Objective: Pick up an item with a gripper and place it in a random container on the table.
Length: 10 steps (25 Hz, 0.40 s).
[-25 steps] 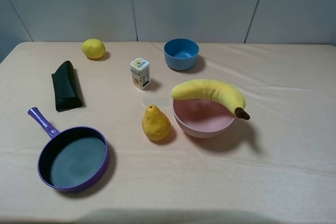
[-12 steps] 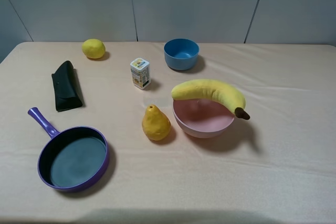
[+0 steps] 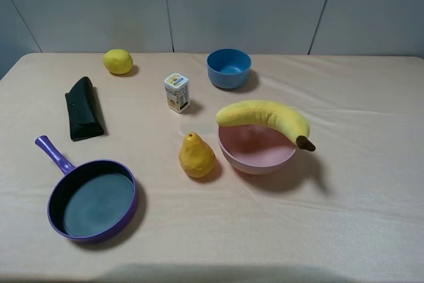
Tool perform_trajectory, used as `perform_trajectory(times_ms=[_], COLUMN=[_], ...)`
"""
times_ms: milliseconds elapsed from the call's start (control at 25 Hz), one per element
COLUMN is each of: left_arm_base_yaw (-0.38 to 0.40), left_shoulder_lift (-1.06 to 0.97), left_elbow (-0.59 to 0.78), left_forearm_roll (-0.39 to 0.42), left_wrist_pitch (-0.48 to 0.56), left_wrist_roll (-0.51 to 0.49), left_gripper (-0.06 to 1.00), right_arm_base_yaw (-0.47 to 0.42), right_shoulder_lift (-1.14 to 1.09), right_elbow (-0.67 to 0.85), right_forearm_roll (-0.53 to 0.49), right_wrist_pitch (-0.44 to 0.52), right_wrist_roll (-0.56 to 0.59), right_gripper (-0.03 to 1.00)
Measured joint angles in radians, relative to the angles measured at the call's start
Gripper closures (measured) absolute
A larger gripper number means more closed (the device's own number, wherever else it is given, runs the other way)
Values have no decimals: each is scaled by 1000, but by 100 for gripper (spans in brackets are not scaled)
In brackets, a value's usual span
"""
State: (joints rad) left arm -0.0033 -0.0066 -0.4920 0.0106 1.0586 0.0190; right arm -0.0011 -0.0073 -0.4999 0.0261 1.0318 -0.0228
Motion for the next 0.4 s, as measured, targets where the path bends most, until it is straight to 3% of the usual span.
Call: perform_trajectory(times_ms=[400], left_arm_base_yaw=[0], left_shoulder_lift=[0], left_elbow=[0], left_forearm_roll=[0], left_wrist_pitch=[0], left_wrist_roll=[0], left_gripper=[-2], right_arm_base_yaw=[0], right_shoulder_lift=[0], right_elbow=[0], right_forearm_roll=[0], right_wrist_pitch=[0], right_wrist_roll=[0], right_gripper=[27])
